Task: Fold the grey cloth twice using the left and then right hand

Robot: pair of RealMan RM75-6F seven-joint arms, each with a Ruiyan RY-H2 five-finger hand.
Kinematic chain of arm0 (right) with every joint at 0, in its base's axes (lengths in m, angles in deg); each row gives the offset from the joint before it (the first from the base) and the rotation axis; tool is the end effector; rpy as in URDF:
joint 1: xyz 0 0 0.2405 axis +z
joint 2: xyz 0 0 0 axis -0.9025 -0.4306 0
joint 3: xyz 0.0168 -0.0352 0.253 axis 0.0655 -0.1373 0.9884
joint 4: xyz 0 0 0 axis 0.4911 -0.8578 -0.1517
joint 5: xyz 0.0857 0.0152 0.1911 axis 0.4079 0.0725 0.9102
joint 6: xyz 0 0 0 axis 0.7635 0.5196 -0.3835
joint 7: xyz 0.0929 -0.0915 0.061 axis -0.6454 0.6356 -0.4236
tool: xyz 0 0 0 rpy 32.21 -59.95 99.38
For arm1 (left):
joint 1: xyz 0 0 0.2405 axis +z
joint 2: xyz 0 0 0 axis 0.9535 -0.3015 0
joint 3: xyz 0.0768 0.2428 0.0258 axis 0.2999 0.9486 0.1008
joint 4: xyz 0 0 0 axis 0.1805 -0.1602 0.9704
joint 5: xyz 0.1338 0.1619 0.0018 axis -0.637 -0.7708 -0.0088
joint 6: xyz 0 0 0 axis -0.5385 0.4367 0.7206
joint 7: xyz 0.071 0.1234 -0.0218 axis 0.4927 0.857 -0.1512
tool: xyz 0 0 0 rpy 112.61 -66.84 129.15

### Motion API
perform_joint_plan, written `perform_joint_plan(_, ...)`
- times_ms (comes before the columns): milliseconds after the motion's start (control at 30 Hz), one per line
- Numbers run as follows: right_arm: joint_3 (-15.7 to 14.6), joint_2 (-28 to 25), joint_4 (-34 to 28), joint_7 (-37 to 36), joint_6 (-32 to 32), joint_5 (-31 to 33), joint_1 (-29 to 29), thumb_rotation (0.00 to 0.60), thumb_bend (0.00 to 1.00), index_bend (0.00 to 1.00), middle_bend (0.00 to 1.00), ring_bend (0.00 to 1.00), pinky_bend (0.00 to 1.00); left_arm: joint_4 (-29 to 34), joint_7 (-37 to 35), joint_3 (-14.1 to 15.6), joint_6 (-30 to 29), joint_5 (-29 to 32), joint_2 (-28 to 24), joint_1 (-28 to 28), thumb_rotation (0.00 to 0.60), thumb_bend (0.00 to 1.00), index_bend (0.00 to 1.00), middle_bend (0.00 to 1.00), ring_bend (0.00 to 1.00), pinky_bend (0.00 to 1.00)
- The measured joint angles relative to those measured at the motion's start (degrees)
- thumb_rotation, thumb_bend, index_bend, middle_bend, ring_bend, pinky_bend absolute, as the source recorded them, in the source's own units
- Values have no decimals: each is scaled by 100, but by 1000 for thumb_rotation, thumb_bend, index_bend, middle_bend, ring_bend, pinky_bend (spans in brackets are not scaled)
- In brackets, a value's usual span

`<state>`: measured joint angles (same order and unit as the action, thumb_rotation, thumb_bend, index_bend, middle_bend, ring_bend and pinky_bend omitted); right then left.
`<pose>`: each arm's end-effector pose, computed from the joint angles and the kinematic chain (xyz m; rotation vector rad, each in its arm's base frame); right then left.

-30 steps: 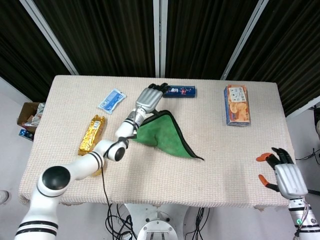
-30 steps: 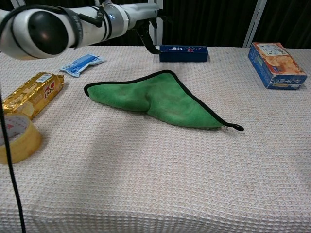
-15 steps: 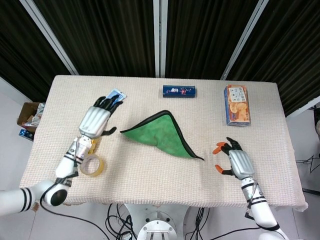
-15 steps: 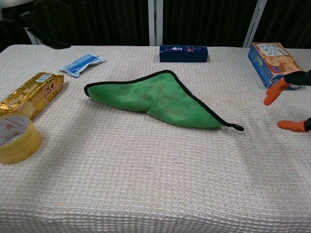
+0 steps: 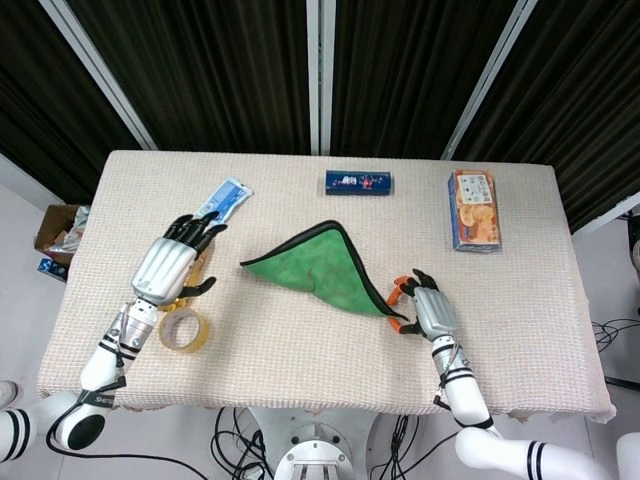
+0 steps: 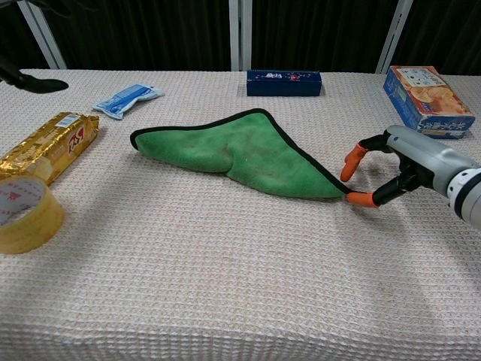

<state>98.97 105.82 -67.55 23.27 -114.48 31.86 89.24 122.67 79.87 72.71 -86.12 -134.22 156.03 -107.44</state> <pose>-0.1891 -0.2718 -0.0449 1.4440 -1.4917 0.9862 -0.1638 0.3020 0.0857 -1.7305 -0.8197 -1.1384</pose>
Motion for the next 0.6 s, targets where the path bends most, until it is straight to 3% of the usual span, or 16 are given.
perform_joint_plan(333,57,529,605,-201,-167,-123,167,600,300,672,292,10,53,-110,-448,-86,105,-117,-14,114,600,207,156,61,144,120)
perform_joint_plan(600,0,473,786,-137,-394,-179,92,600,322,690,303,10,53,-147,-569,-122,143,-220,-56,221,600,208,156,61,144,120)
